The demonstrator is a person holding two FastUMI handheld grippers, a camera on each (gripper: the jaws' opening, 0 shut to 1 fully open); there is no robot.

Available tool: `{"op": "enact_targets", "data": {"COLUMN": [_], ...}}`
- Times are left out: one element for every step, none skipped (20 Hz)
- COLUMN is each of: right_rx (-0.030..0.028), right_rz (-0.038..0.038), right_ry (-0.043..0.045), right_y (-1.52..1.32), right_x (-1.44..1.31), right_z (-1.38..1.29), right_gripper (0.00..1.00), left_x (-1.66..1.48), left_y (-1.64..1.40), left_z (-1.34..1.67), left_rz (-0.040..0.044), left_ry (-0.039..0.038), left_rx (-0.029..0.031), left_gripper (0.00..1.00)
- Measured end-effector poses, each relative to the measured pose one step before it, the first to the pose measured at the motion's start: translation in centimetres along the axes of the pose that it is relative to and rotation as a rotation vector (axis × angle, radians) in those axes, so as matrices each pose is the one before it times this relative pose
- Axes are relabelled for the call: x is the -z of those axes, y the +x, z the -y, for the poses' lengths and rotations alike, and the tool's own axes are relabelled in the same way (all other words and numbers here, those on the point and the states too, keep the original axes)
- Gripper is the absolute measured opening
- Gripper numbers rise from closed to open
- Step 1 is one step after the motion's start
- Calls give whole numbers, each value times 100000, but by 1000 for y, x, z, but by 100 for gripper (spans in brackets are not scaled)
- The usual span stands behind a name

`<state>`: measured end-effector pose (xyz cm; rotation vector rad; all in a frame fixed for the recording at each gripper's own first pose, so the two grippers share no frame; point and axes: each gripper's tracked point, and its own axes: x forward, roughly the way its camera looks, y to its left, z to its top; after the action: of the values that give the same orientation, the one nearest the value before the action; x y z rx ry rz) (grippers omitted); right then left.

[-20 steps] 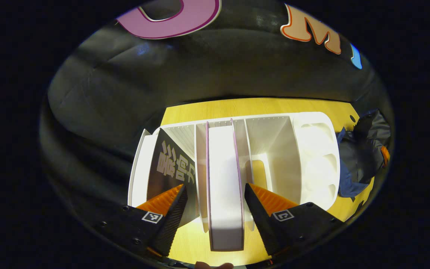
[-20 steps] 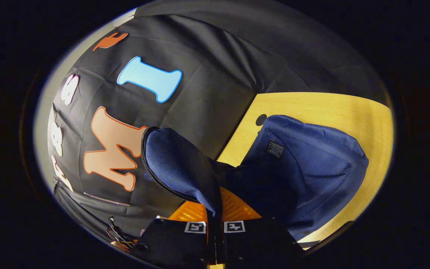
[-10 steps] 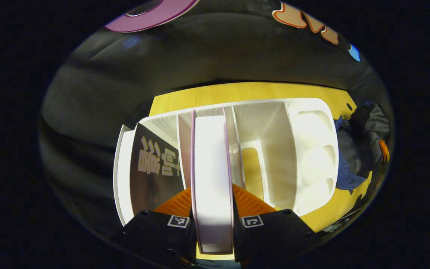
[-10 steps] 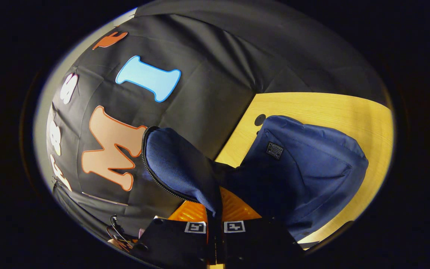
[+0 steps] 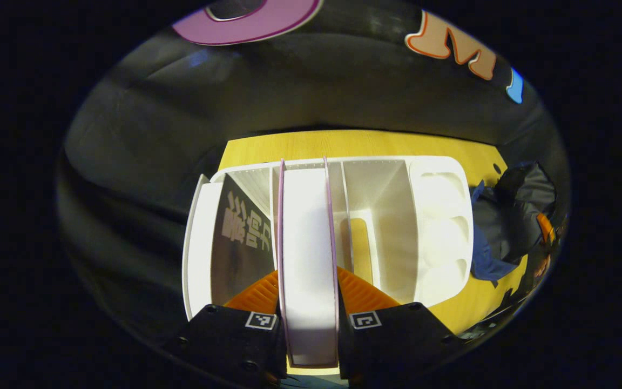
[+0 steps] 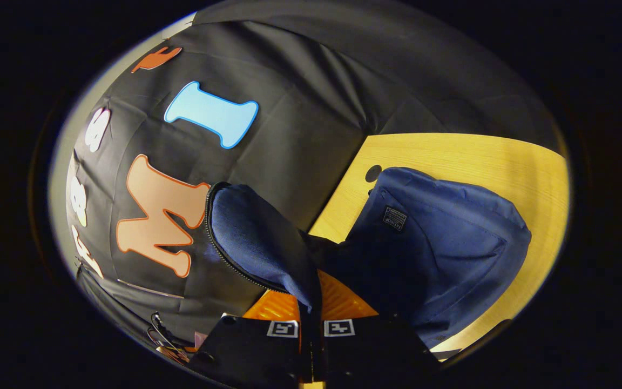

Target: Open the schoolbag, grab two books from the bookshelf and put them into the schoolbag.

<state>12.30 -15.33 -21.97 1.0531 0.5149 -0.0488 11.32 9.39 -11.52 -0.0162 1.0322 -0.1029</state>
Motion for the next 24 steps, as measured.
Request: {"op": "enact_targets", "data": {"right_rx": [229, 244, 286, 262, 176, 246, 201, 202, 196, 157, 145, 161, 74, 130, 75, 36, 54, 137, -1, 59, 12, 101, 43, 82], "right_rz": [120, 169, -74, 34, -19, -85, -83, -80, -24, -20, -15, -41, 33, 30, 80, -155, -226, 51, 27, 54, -18, 13, 35, 25], "right_ry": [44, -7, -16, 104, 106, -22, -97, -134, -72, -99, -152, -25, 240, 223, 15, 5, 182, 243, 232, 17, -70, -116, -44, 22], "right_y": [-134, -20, -41, 123, -57, 74, -20, 77, -63, 22, 22, 20, -71, 36, -38, 22, -21, 20, -41, -5, -52, 66, -77, 21], "right_x": [-20, -101, 6, -63, 61, -112, 79, -39, 1, -63, 38, -30, -15, -70, 11, -54, 230, -112, -15, 26, 80, -85, 1, 23], "right_z": [24, 9, 47, 68, -38, 39, 56, -7, -100, -24, 11, 15, 33, 1, 38, 52, -2, 65, -4, 17, 6, -15, 35, -21], "right_gripper": [3, 3, 3, 4, 3, 4, 4, 4, 3, 3, 3, 4, 3, 4, 3, 3, 4, 4, 4, 3, 3, 4, 4, 4], "left_x": [-266, -113, -254, -361, -499, -505, -515, -547, -403, -515, -434, -375, -380, -497, -273, -276, -154, -180, -225, -183, -74, -111, -158, 36], "left_y": [-699, -716, -507, -780, -647, -816, -672, -770, -686, -662, -528, -812, -697, -714, -348, -210, -282, -388, -471, -626, -155, -419, -156, -246], "left_z": [-231, -148, -145, -252, -281, -315, -106, -70, -124, 57, 183, 95, 201, 93, 188, 187, 214, 315, 304, 214, 127, 185, 47, -7], "left_rz": [1691, 1198, 1858, 2083, 2434, 2445, 1785, 2060, 1689, 1761, 1620, 1655, 1374, 1531, 1235, 448, 933, 538, 759, 1107, 518, 856, 437, 422], "left_ry": [-2428, -2359, -2526, -1991, -1473, -1363, -1007, -1868, -2069, -2418, -2204, -2046, -1148, -1290, -1050, -1514, -2250, -2150, -2080, -1881, -975, -997, -849, -1080], "left_rx": [1418, 1922, 1758, 1114, 750, 663, 1077, 1167, 1789, 1890, 2070, 1570, 1582, 967, 1612, 1122, 1521, 2013, 1833, 1263, 1451, 1103, 784, 1049], "left_gripper": [35, 35, 34, 34, 31, 31, 34, 34, 31, 34, 34, 34, 34, 33, 31, 33, 34, 33, 31, 31, 34, 34, 32, 32]}}
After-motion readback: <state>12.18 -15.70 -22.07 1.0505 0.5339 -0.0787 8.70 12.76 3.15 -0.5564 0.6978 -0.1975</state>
